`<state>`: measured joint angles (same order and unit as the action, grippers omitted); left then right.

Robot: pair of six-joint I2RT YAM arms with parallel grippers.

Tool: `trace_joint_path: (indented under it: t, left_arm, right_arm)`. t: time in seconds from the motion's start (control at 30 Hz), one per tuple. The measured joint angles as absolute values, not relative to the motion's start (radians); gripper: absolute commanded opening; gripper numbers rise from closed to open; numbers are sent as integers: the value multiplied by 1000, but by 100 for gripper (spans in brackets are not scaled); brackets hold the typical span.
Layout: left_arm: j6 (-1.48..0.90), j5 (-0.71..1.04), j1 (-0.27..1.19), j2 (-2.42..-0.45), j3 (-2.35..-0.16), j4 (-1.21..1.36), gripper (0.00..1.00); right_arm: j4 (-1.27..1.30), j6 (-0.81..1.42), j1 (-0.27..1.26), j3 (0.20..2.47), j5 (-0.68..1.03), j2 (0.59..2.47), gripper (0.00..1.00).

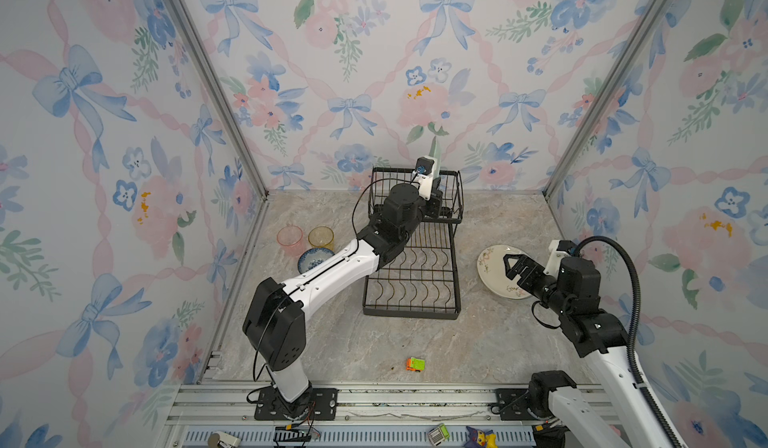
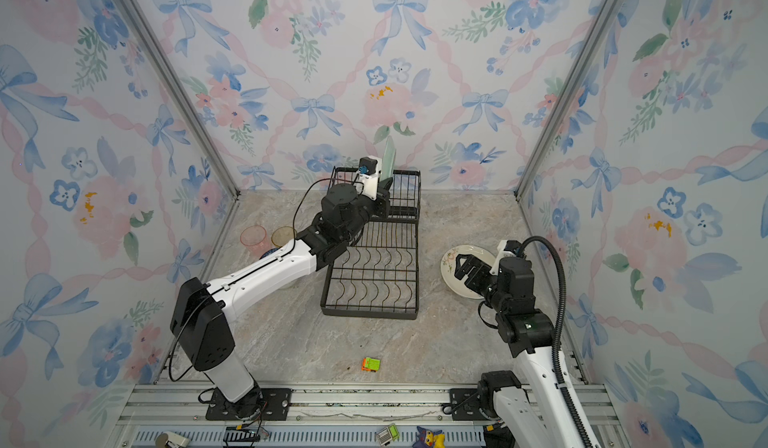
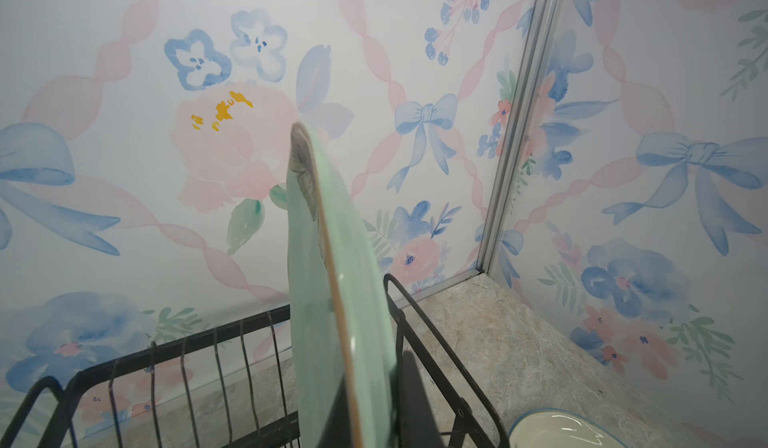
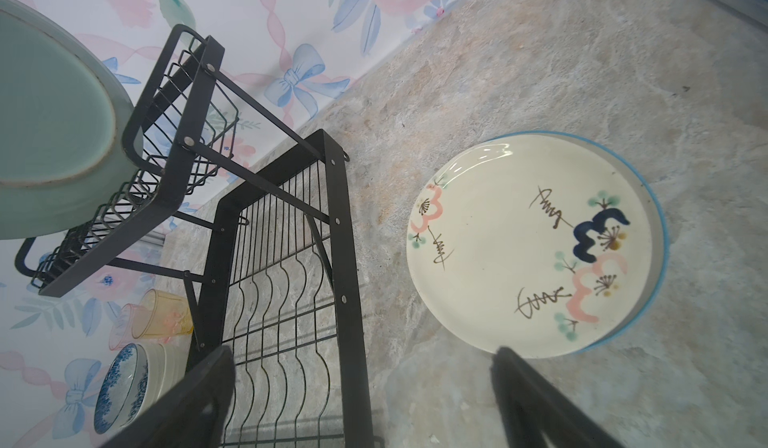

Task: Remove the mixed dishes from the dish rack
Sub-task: 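Close the left gripper on the green sunflower plate rim in the rack, then lift the green plate out and lower it beside the rack with the left gripper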

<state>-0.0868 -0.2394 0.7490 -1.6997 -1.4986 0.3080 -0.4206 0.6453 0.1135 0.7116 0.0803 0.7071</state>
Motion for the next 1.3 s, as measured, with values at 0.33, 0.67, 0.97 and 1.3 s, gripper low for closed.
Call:
trace_joint_path:
  t: [0.33,0.67,0.97,1.3]
  left_arm:
    - [-67,-237,732,-1601,-1452,305,0]
    - [-33,-223,762,-1470,-1363,307,0]
    - [10,-248,839,-1243,-1170,308,0]
    - [64,-245,924,-964,-922,314,0]
  right_arm:
    - [-435,645,113,718,81,707,98]
    - [-445,643,123,768,96,706,98]
    - [-396,664,256,788,78,765,97]
    - [-339,733,342,842,112,857,97]
